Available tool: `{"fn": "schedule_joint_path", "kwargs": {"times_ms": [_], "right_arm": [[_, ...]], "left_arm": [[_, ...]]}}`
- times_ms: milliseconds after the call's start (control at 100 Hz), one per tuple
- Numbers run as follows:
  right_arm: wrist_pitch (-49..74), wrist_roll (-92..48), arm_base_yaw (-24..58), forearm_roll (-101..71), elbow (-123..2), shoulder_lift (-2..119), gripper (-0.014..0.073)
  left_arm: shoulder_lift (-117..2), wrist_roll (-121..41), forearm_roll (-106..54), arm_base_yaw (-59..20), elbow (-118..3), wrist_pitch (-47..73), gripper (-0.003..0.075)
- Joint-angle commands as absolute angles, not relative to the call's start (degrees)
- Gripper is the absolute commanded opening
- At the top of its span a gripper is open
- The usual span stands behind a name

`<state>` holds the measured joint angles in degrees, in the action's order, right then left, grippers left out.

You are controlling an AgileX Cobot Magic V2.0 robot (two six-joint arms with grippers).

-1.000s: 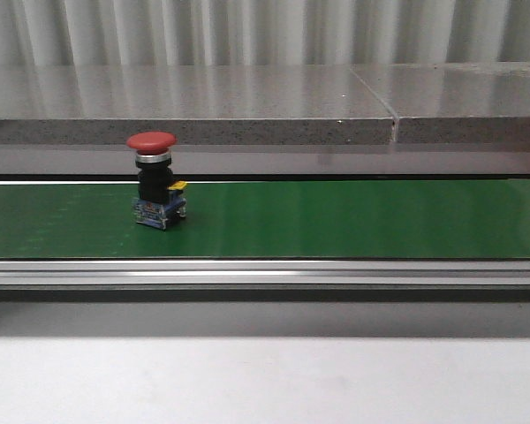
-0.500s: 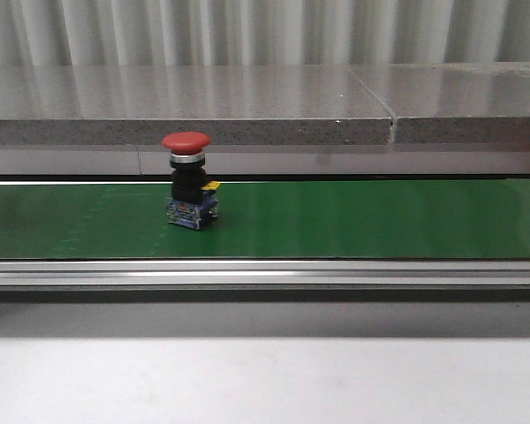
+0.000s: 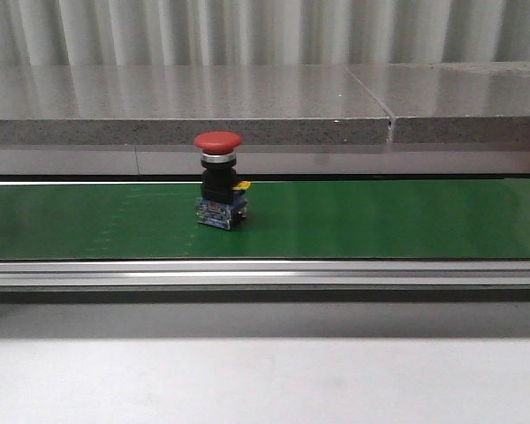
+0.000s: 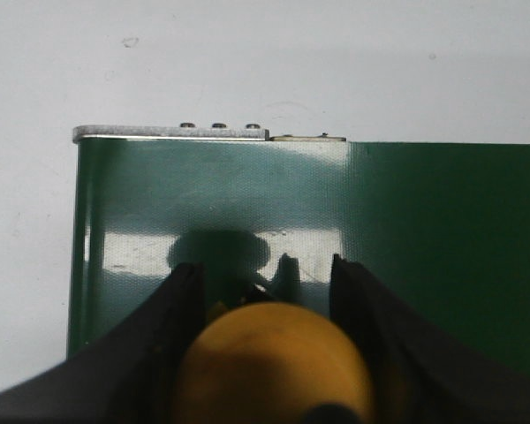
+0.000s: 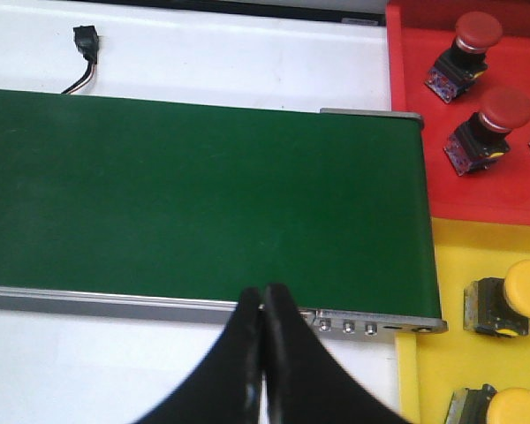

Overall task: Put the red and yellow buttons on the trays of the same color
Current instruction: 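Grasp the last yellow push-button from the table with the left gripper, then place the yellow button on the belt and open the left gripper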

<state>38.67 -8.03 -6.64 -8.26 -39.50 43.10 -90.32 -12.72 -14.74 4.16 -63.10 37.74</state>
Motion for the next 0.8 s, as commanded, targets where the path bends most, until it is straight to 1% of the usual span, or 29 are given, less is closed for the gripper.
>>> {"fn": "schedule_joint_path", "kwargs": {"times_ms": [0, 360, 430, 470, 520, 570, 610, 640, 660, 670, 680, 710, 730, 760, 780, 790], "right_arm": [[35.53, -8.52, -6.54, -8.01, -40.9, 42.87, -0.0068], [35.53, -8.52, -6.54, -8.01, -40.9, 42.87, -0.0068], [35.53, -8.52, -6.54, -8.01, -40.9, 42.87, -0.0068], [35.53, -8.52, -6.54, -8.01, -40.9, 42.87, -0.0068], [35.53, -8.52, -6.54, -8.01, -40.9, 42.87, -0.0068], [35.53, -8.52, -6.54, -8.01, -40.9, 42.87, -0.0068], [35.53, -8.52, -6.54, -8.01, -40.9, 42.87, -0.0068], [35.53, -8.52, -6.54, -8.01, -40.9, 42.87, -0.0068], [35.53, -8.52, -6.54, -8.01, -40.9, 42.87, -0.0068], [35.53, -8.52, -6.54, -8.01, -40.9, 42.87, -0.0068], [35.53, -8.52, -6.54, -8.01, -40.9, 42.87, -0.0068], [35.53, -8.52, -6.54, -8.01, -40.9, 42.87, -0.0068], [35.53, -8.52, -6.54, -8.01, -40.9, 42.87, -0.0068], [35.53, -8.52, -6.54, -8.01, -40.9, 42.87, -0.0068], [35.53, -8.52, -6.54, -8.01, -40.9, 42.87, -0.0068], [35.53, -8.52, -6.54, -8.01, -40.9, 42.87, -0.0068]], "left_arm": [[-88.04, -13.01, -15.71, 3.81, -64.36, 34.89, -0.002], [-90.08, -14.59, -15.52, 3.81, -64.36, 35.88, -0.0017], [-90.9, -14.59, -15.52, 3.81, -64.36, 36.46, 0.0], [-91.13, -14.59, -15.52, 3.81, -64.36, 36.91, 0.0028], [-91.24, -14.59, -15.52, 3.81, -64.36, 37.69, 0.0081], [-91.24, -14.59, -15.52, 3.81, -64.36, 38.12, 0.016], [-91.13, -14.59, -15.52, 3.81, -64.36, 38.25, 0.025], [-91.13, -14.59, -15.52, 3.81, -64.36, 38.25, 0.0336], [-91.13, -14.59, -15.52, 3.81, -64.36, 38.25, 0.0373], [-91.13, -14.59, -15.52, 3.81, -64.36, 38.25, 0.041], [-91.13, -14.59, -15.52, 3.81, -64.36, 38.25, 0.0428], [-91.13, -14.59, -15.76, 3.81, -64.36, 38.14, 0.0515], [-91.13, -14.59, -15.74, 3.81, -64.36, 38.14, 0.0547], [-91.13, -14.59, -15.98, 3.81, -64.36, 38.14, 0.0617], [-91.13, -14.59, -15.99, 3.81, -64.48, 38.14, 0.0639], [-91.13, -14.59, -16.08, 3.81, -64.62, 38.27, 0.0668]]}}
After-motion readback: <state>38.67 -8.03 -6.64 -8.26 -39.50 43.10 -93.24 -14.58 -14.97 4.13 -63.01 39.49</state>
